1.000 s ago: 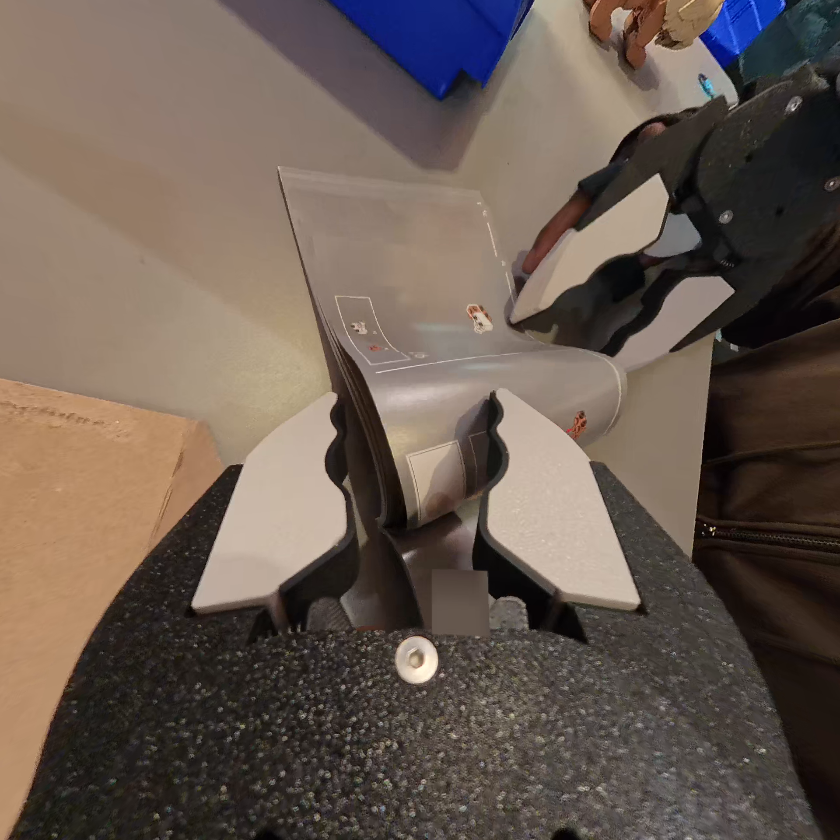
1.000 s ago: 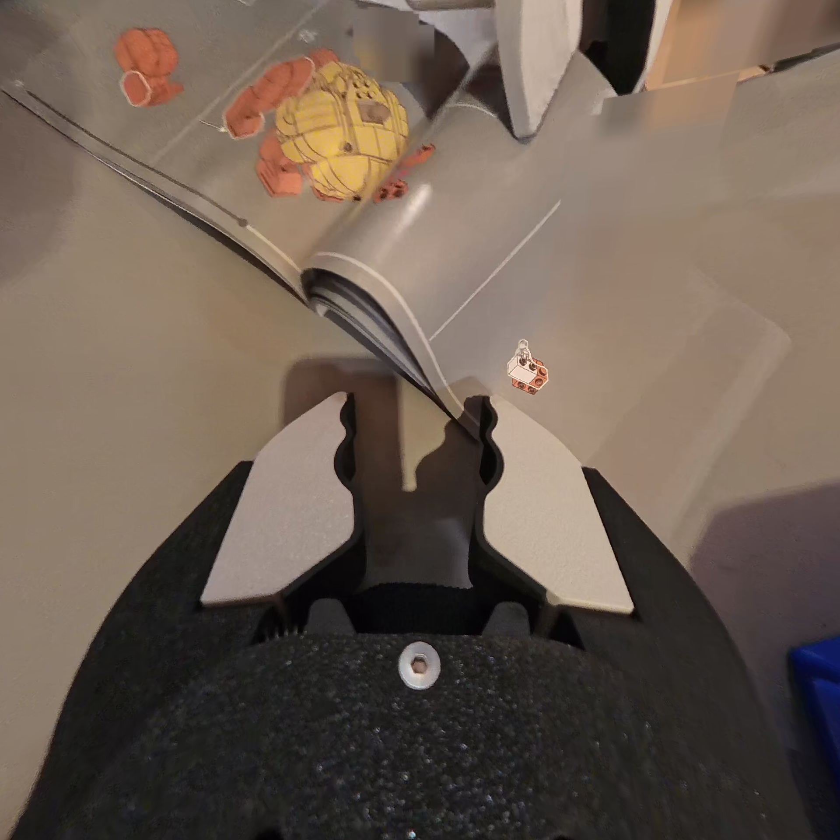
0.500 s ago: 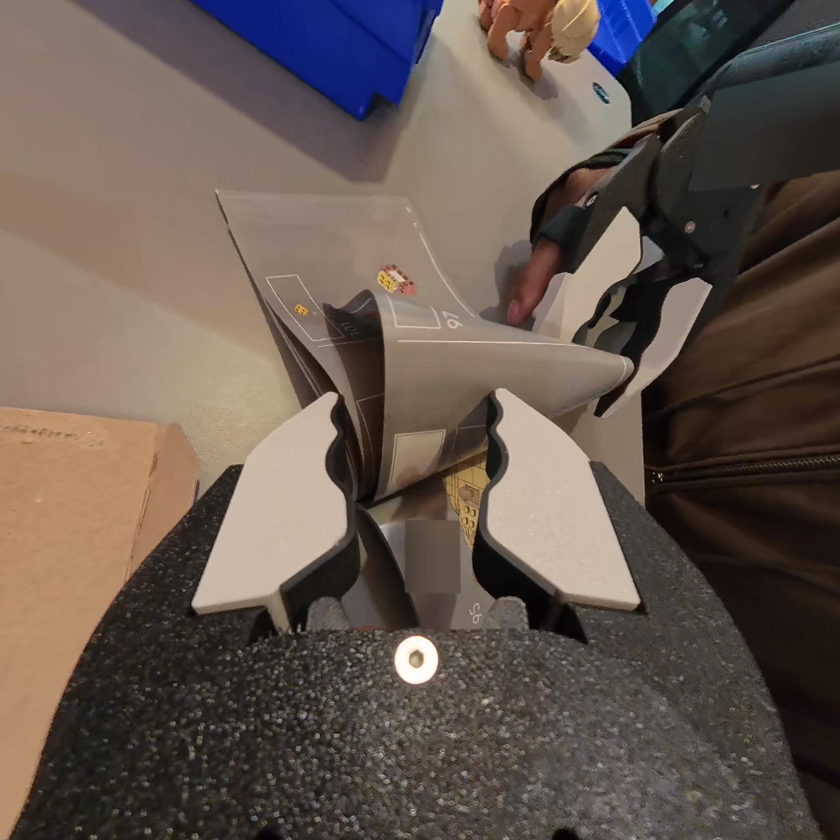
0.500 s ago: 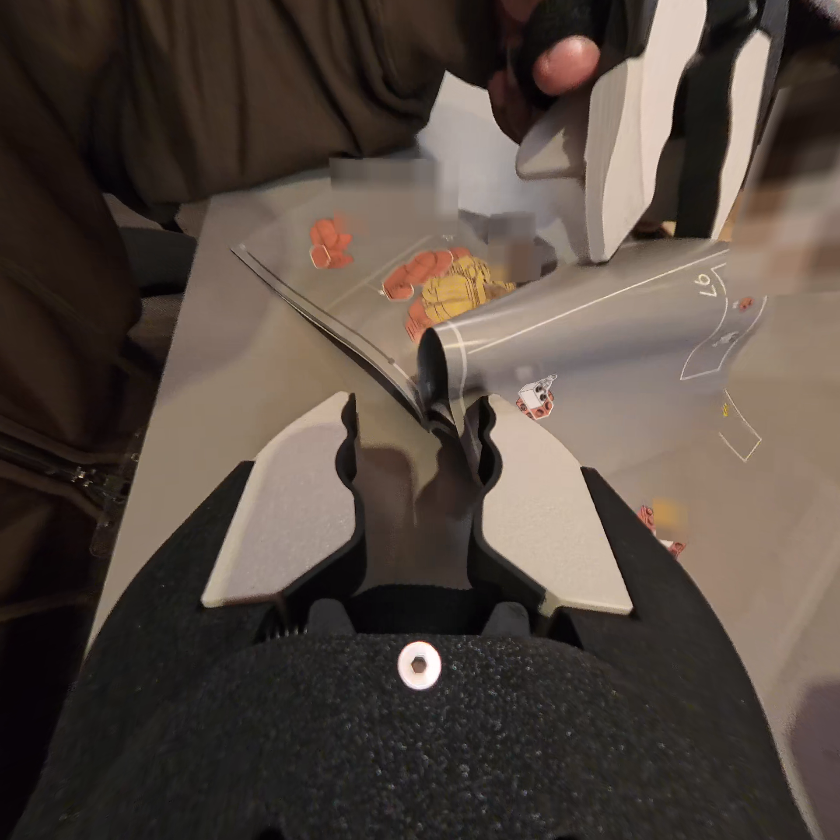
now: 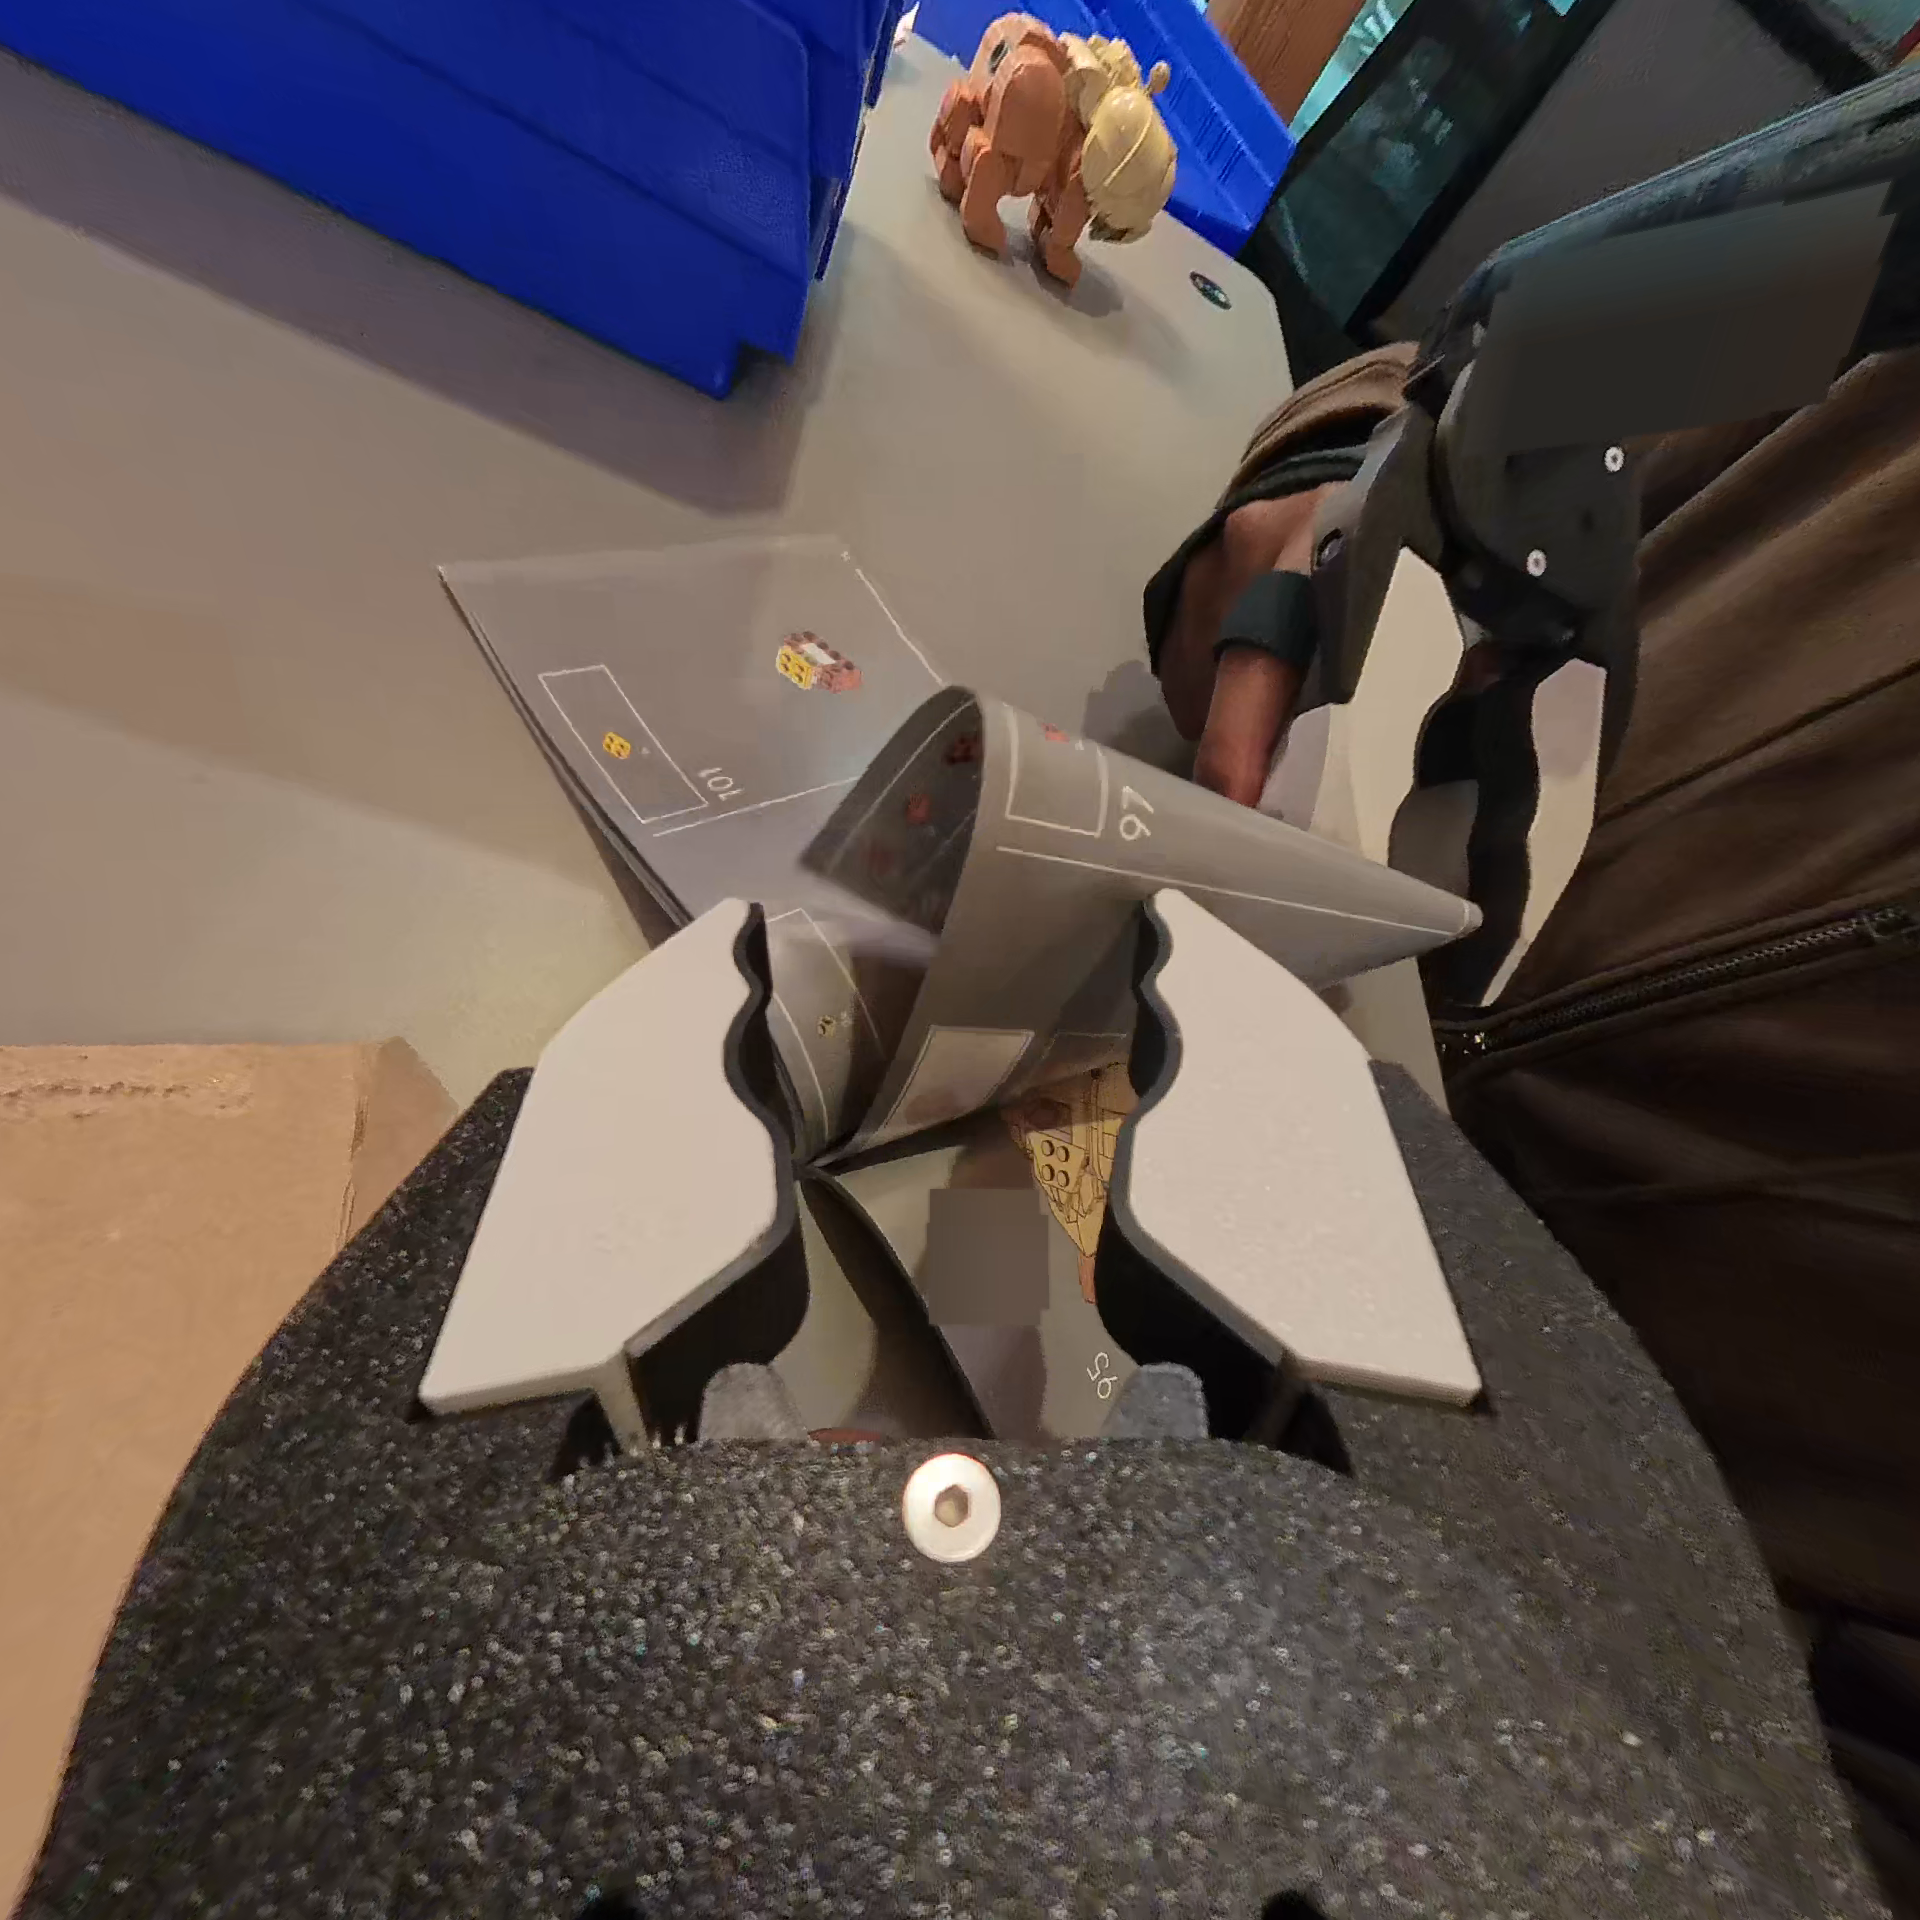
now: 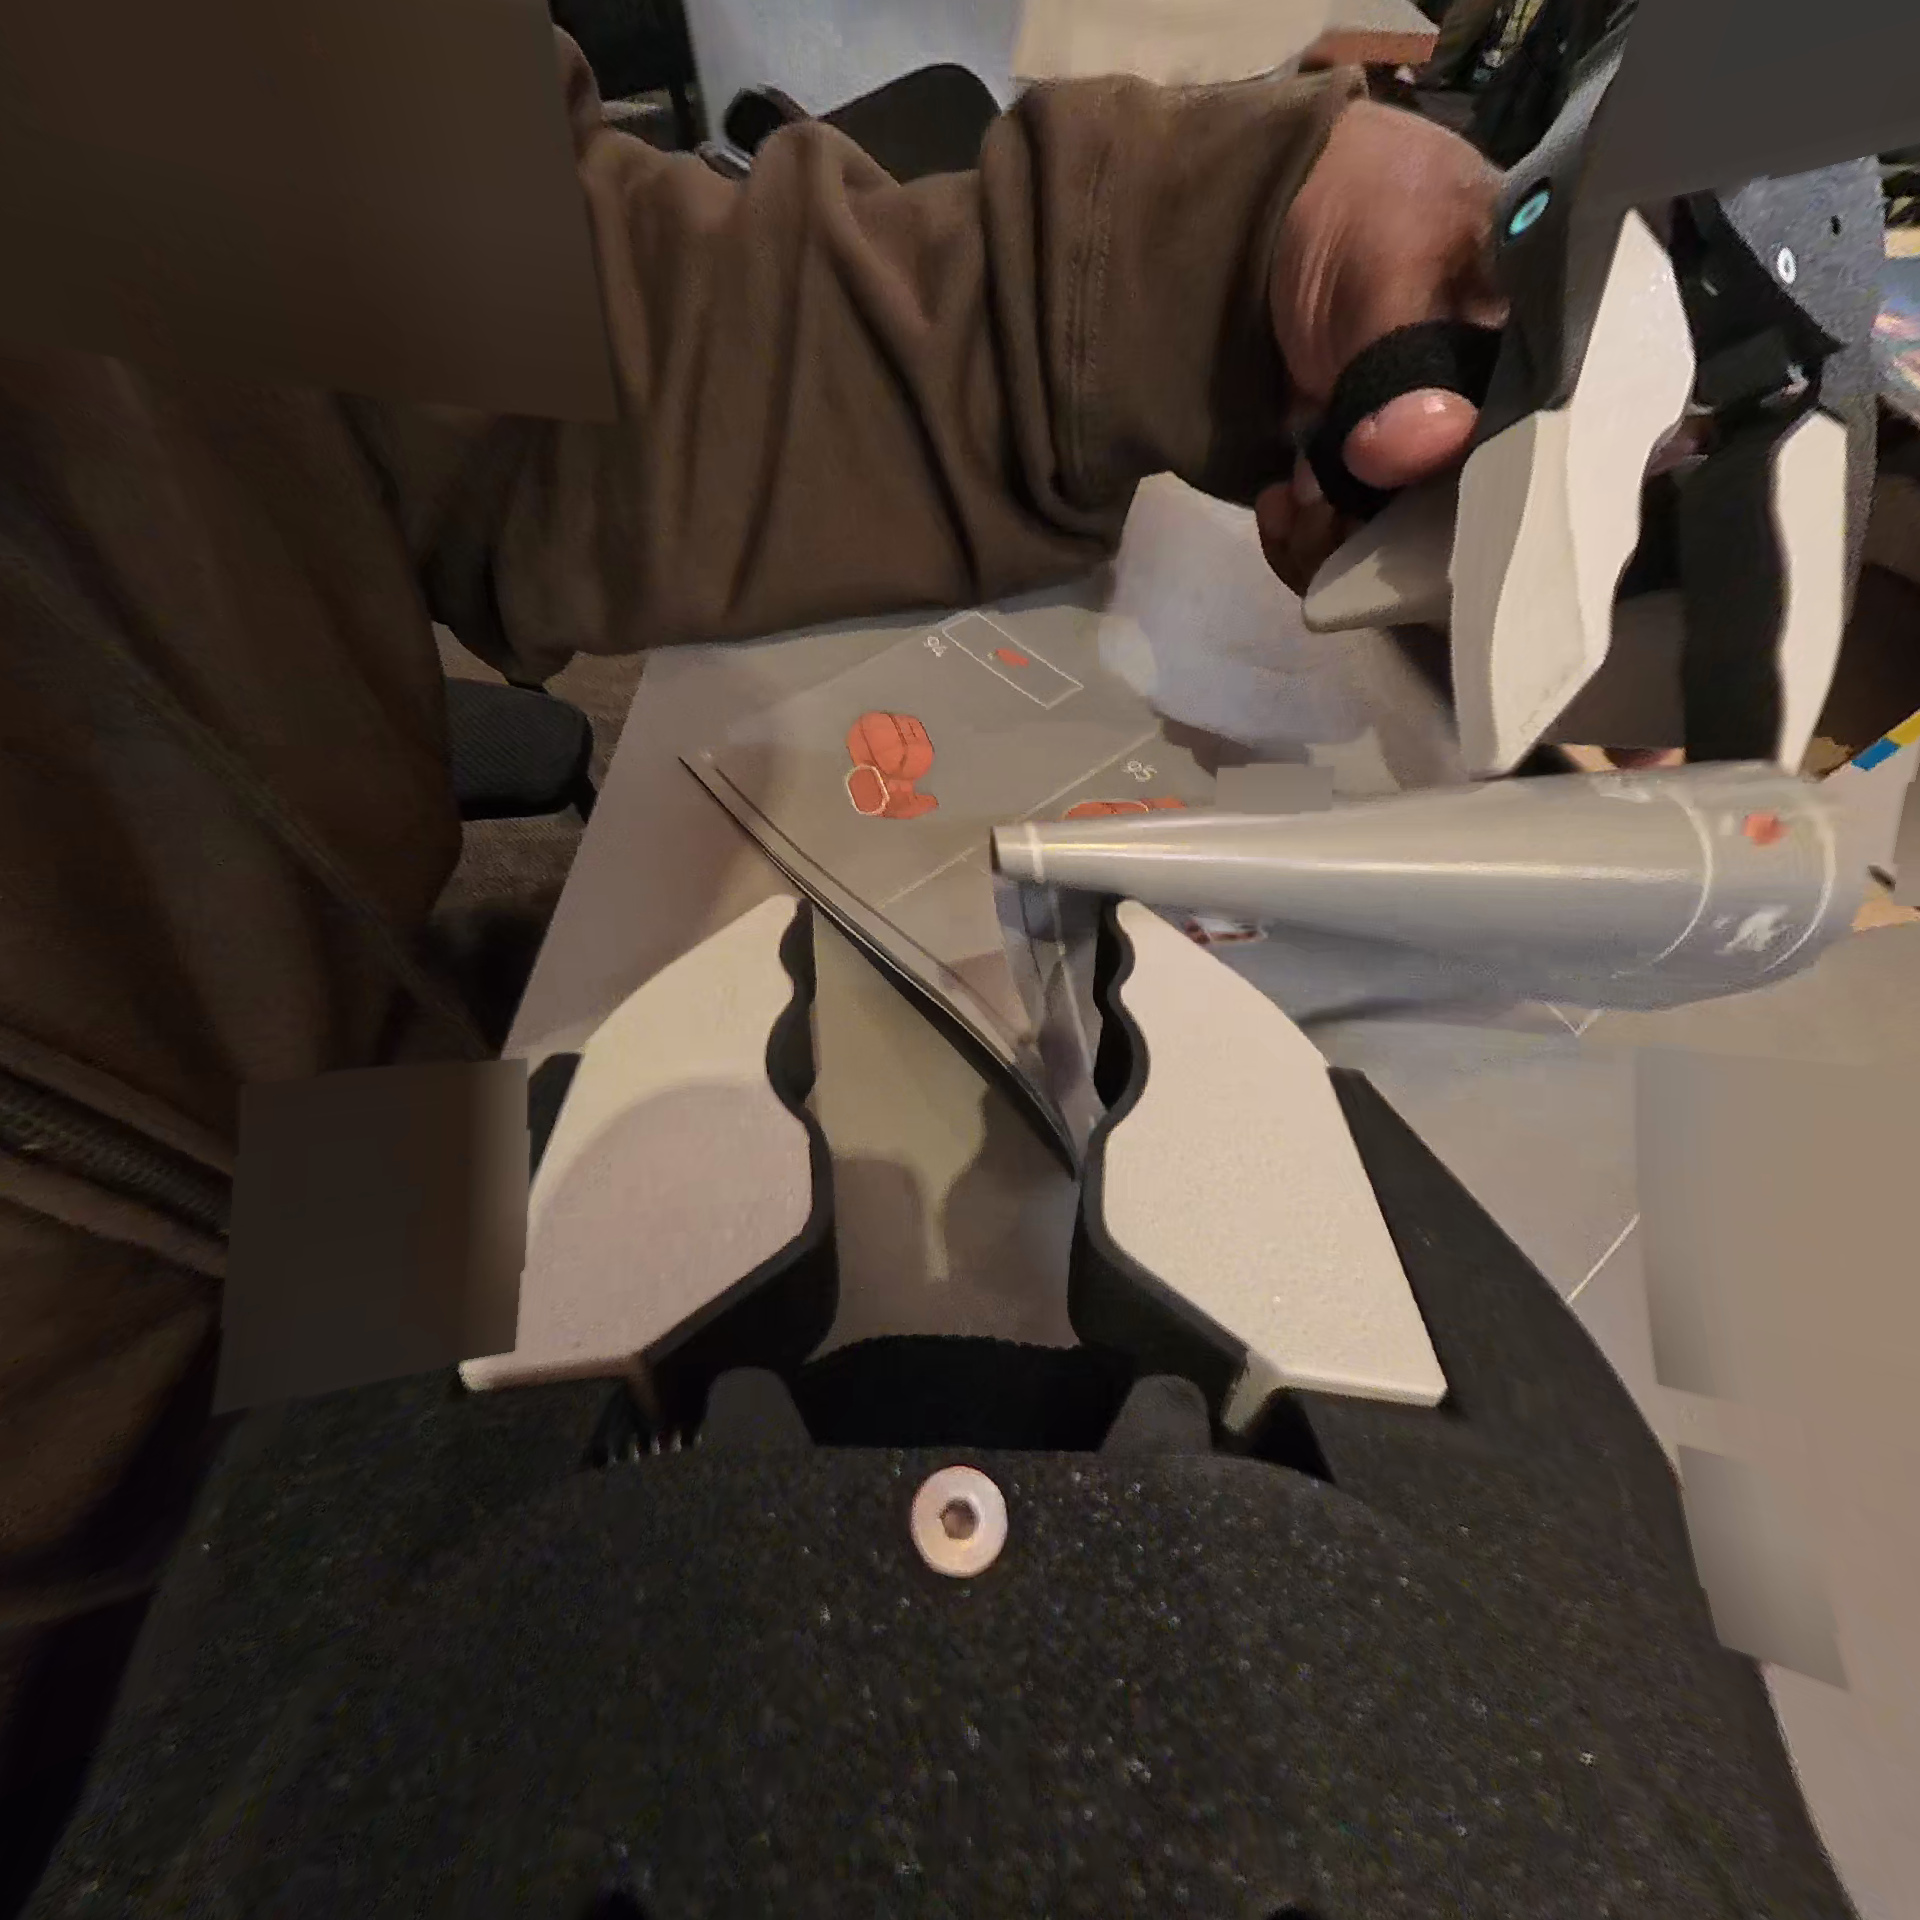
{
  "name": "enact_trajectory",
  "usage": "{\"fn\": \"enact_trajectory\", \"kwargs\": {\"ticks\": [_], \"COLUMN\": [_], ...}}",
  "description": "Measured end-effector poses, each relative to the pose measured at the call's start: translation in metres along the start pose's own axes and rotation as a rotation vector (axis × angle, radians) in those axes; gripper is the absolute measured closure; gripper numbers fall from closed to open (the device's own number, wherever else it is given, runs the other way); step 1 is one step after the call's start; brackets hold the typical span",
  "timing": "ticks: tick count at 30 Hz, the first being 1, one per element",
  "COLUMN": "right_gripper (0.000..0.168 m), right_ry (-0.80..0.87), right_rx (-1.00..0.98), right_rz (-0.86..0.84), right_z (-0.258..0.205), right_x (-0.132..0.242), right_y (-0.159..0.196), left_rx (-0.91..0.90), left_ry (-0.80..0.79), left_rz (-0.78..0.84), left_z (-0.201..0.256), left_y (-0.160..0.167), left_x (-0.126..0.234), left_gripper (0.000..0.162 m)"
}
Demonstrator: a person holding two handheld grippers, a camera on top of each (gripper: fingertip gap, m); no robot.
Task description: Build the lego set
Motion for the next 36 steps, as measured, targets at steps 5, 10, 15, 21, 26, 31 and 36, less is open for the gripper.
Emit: {"fn": "enact_trajectory", "kwargs": {"ticks": [5,10,15,21,26,31,36], "right_gripper": [0.117,0.116,0.116,0.111,0.111,0.11,0.11], "right_ry": [-0.039,-0.061,-0.073,-0.019,0.213,0.358,0.345], "right_rx": [0.025,0.041,0.044,0.133,0.059,0.008,0.01], "right_rz": [0.031,0.052,0.077,0.083,0.02,-0.109,-0.124], "right_z": [-0.01,-0.016,-0.016,0.002,0.06,0.095,0.093], "right_x": [-0.004,-0.007,-0.005,0.023,0.055,0.068,0.063], "right_y": [-0.007,-0.009,-0.011,-0.007,0.011,0.038,0.042], "left_rx": [-0.007,-0.047,-0.122,-0.285,-0.474,-0.299,-0.167], "left_ry": [0.055,0.101,0.155,0.285,0.373,0.194,0.097], "left_rz": [0.029,0.019,0.027,0.128,0.342,0.406,0.31], "left_z": [0.005,0.014,0.028,0.061,0.097,0.058,0.029], "left_y": [0.002,0.004,0.003,-0.005,-0.028,-0.027,-0.017], "left_x": [0.006,0.013,0.023,0.05,0.083,0.092,0.074], "left_gripper": [0.092,0.094,0.102,0.111,0.114,0.115,0.114]}}
Point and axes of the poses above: each gripper's, where its closed fingertips meet, x back along the fingers, y out of its underside, z = x × y across the jaws, the point moved 5 cm from there along x, back along the fingers, and after that the axes turned 13 degrees about -x, right-handed, at the moved point
